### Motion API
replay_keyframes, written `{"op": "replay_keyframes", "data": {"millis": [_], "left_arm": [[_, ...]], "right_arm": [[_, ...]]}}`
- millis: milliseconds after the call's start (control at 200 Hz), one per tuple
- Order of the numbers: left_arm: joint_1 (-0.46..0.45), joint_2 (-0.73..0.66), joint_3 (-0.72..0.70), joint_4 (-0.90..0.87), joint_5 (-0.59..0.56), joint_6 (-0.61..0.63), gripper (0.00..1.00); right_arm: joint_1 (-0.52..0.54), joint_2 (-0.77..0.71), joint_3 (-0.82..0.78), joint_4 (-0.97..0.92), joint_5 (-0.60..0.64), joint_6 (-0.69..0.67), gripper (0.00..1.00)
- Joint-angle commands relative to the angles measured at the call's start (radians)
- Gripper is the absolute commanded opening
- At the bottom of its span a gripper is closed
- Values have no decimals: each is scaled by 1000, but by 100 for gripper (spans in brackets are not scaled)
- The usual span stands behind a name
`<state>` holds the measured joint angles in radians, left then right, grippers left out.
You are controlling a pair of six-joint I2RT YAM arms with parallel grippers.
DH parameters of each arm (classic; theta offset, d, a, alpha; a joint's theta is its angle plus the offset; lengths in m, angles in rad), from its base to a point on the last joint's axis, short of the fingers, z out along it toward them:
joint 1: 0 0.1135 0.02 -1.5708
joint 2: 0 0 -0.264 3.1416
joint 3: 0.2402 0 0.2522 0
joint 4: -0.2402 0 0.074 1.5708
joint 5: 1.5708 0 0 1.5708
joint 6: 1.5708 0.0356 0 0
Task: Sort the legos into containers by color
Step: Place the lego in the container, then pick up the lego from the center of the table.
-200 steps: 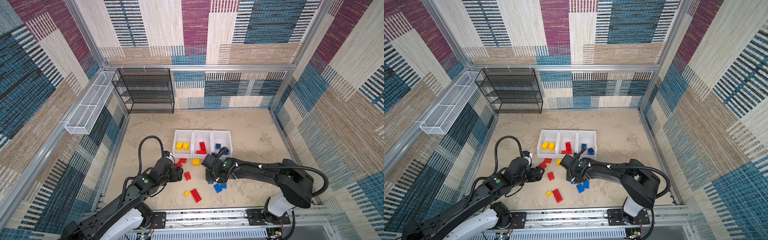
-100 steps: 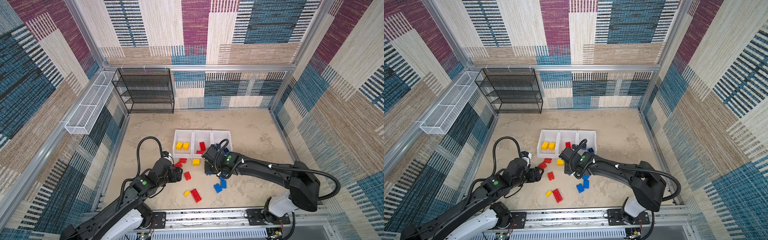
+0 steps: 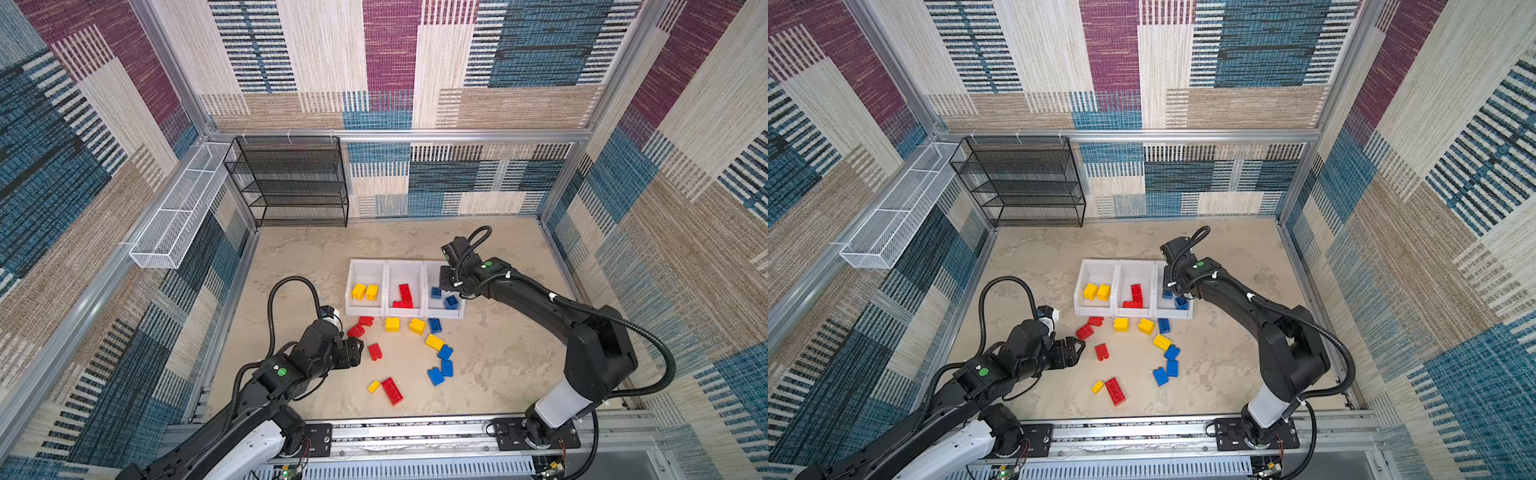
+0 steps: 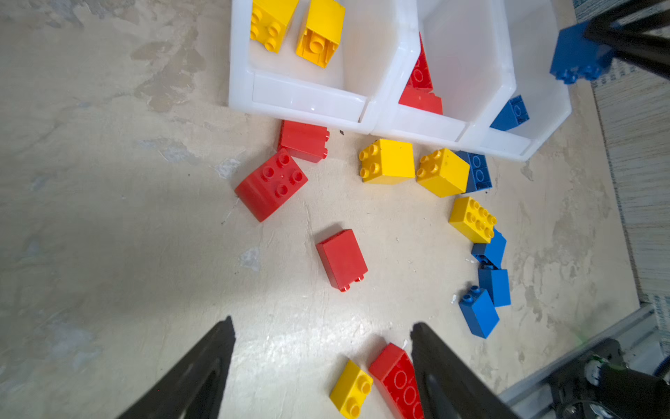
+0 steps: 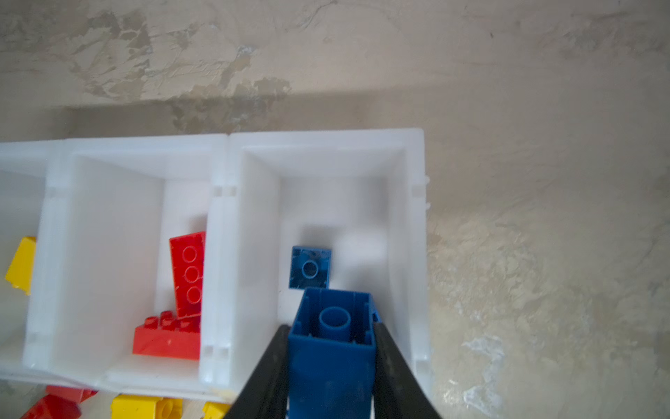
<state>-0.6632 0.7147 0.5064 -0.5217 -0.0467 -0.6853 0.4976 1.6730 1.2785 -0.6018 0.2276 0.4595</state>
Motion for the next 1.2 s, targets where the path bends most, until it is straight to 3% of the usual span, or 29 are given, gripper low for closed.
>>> {"op": "replay_keyframes", "data": {"millis": [0,240,391,486,806,1197], "left_arm": [[1,-13,-13,-26,8,-36,80],[1,-11,-18,-40,14,-49,80],[1,-9,-28,-39,3,-66,79],[1,-8,-24,-40,1,-66,80],[1,22,-16,-33,10,-51,80],[-1,194,29,71,64,-5,79]], "right_arm": [[-24,55,38,57,-5,-85,31],[-60,127,62,80,-6,-130,36],[-67,128,73,79,-23,-137,61],[-66,123,86,71,-20,-139,68],[-67,26,46,68,-50,-116,72],[-66,-243,-168,43,-103,-55,72]]}}
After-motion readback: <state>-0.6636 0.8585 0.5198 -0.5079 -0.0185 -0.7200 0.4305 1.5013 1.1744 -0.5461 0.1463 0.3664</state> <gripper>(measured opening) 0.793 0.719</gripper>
